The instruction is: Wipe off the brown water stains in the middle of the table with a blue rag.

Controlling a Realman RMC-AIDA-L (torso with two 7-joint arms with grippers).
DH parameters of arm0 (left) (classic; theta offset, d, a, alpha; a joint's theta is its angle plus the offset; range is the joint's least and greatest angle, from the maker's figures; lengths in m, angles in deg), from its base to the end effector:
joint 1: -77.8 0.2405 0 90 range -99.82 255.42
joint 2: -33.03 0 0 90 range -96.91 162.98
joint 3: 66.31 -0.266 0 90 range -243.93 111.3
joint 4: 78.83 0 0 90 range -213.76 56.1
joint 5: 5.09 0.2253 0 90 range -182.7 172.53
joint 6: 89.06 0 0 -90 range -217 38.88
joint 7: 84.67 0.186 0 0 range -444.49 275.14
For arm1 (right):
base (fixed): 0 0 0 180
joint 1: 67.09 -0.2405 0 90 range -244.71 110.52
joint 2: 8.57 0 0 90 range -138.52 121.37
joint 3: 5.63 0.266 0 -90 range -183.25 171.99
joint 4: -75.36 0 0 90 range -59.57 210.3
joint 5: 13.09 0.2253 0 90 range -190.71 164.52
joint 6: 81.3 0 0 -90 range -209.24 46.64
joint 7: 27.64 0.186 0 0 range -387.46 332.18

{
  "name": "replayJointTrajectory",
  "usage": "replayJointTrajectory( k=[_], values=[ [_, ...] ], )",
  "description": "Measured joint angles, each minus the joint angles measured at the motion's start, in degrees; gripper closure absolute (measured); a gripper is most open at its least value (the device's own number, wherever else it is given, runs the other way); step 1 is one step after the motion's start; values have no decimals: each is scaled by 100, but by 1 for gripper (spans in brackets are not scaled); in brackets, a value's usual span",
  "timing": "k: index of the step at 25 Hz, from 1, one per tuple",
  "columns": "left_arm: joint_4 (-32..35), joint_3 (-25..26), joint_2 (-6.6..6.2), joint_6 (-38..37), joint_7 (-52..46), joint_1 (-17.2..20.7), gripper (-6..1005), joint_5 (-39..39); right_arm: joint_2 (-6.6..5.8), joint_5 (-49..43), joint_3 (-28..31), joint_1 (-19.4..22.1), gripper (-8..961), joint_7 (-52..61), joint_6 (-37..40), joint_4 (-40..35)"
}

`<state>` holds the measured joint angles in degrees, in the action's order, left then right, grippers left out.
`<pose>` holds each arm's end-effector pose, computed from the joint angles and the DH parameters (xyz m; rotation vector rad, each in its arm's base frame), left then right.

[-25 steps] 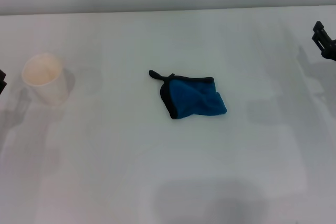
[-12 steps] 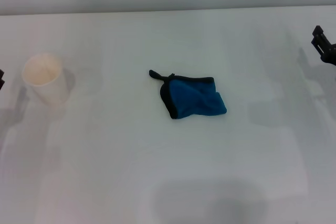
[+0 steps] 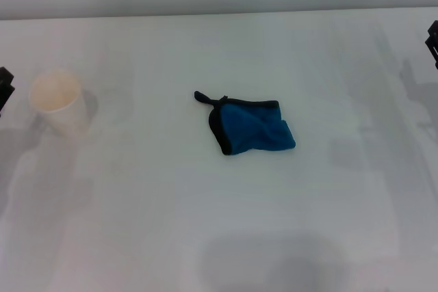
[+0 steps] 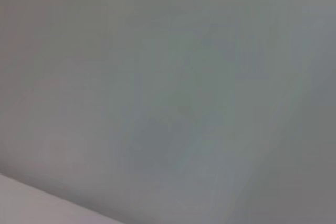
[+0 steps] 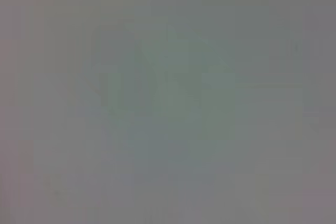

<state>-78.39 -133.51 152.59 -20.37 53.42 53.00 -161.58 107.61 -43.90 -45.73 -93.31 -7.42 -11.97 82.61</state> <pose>-0.3662 0.3624 -0.0357 -1.5877 -0.9683 -0.9511 0.4109 0.3585 0.0125 -1.3558 0.7945 0.6921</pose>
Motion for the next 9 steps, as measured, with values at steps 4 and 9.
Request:
replayJointTrajectory(
  k=[4,9],
  values=[
    [-1,11,-4,-22,-4,-81,152,-4,0,24,3,-28,186,7,-17,-43],
    [-15,23,-3,-416,-10,-212,129,-4,0,30,3,-92,187,12,-22,-63]
  ],
)
